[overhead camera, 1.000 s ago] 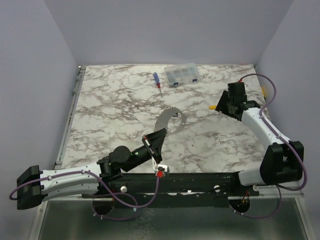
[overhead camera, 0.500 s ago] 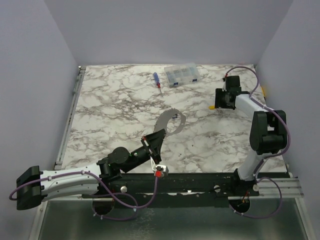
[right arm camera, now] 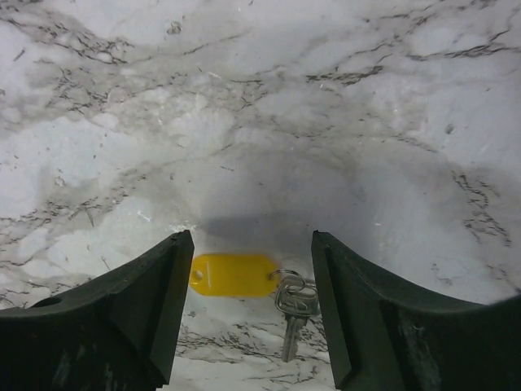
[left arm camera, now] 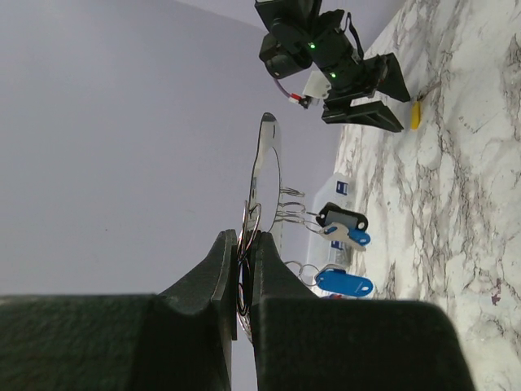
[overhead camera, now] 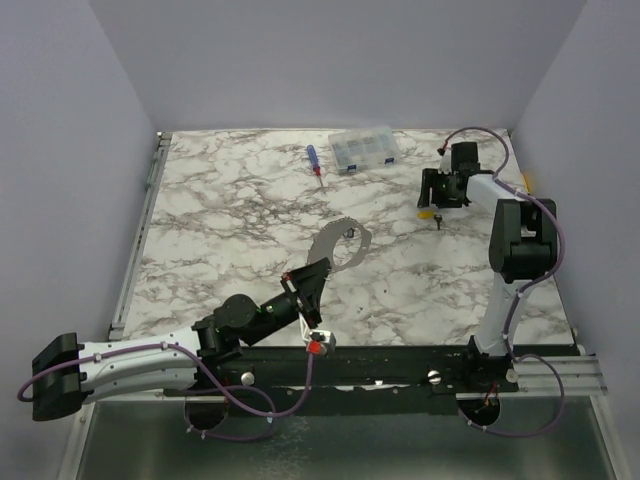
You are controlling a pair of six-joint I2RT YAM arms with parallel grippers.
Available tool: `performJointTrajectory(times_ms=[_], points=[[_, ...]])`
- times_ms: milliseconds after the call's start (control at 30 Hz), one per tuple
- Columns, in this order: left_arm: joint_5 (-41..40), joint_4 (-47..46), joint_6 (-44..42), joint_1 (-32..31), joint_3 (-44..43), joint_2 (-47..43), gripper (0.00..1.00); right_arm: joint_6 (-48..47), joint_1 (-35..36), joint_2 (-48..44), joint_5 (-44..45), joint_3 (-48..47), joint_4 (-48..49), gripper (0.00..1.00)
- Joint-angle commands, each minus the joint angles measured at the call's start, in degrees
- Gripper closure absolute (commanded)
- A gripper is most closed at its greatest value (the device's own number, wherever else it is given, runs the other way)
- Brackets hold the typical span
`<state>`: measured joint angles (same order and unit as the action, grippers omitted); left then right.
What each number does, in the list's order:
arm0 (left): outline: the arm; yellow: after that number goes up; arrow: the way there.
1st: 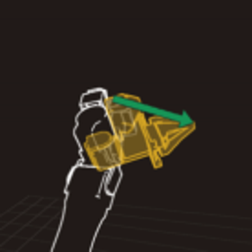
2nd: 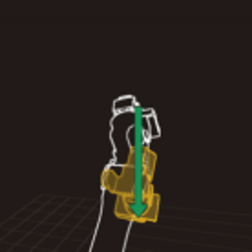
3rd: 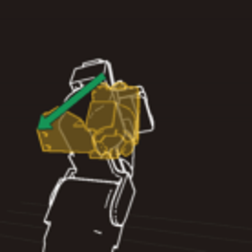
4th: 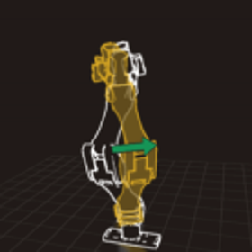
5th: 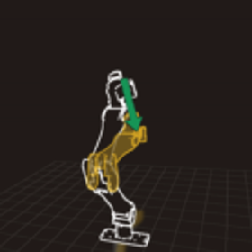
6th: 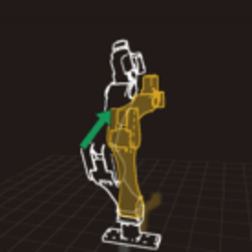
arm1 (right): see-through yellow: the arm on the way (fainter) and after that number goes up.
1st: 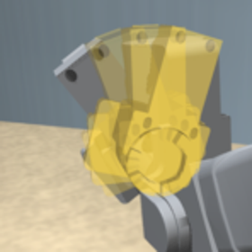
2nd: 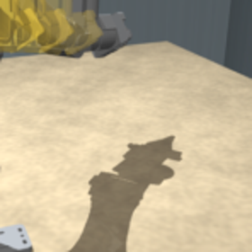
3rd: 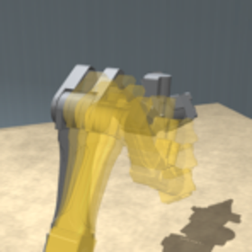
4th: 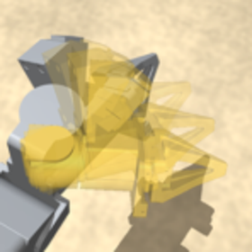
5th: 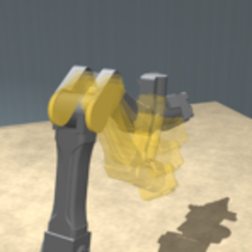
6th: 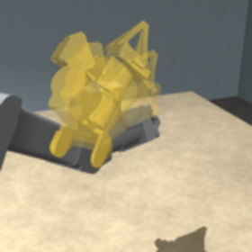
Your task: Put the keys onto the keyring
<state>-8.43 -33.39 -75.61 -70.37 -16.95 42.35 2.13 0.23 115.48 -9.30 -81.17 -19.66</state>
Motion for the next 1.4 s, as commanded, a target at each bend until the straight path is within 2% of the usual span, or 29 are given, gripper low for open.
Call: performJointTrajectory(times_ms=[0,367,700,1000,1067,1133,1200,1367], points=[[1.1,-2.22,0.29,-0.11,0.08,-1.53,1.0,0.5,0.12,2.82,-3.56,0.72,-2.01,0.3],[2.05,-1.51,0.47,-0.12,-0.01,-1.68,1.0,4.2,0.12,-2.77,-9.2,9.61,-4.5,0.3],[2.35,-1.34,0.6,-0.13,-0.01,-1.31,1.0,9.82,0.12,-9.3,-15.73,19.08,-1.7,0.32],[2.67,-1.16,0.56,-0.14,-0.01,-1.08,1.0,11.46,1.02,-16.48,-17.66,24.92,-0.75,0.5],[2.67,-1.15,0.57,-0.12,-0.01,-1.19,1.0,11.29,2.6,-18.13,-16.12,24.82,-2.02,0.51],[2.79,-1.07,0.56,-0.15,-0.03,-1.13,1.0,13.11,4.17,-20.25,-11.35,25.28,-2.54,0.47],[2.8,-1.0,0.56,-0.2,-0.08,-1.26,1.0,17.62,5.38,-23.02,-4.39,26.76,-1.89,0.4],[3.04,-0.72,0.47,-0.16,-0.1,-1.4,1.0,28.81,7.41,-28.02,10.31,30.22,-1.75,0.37]])
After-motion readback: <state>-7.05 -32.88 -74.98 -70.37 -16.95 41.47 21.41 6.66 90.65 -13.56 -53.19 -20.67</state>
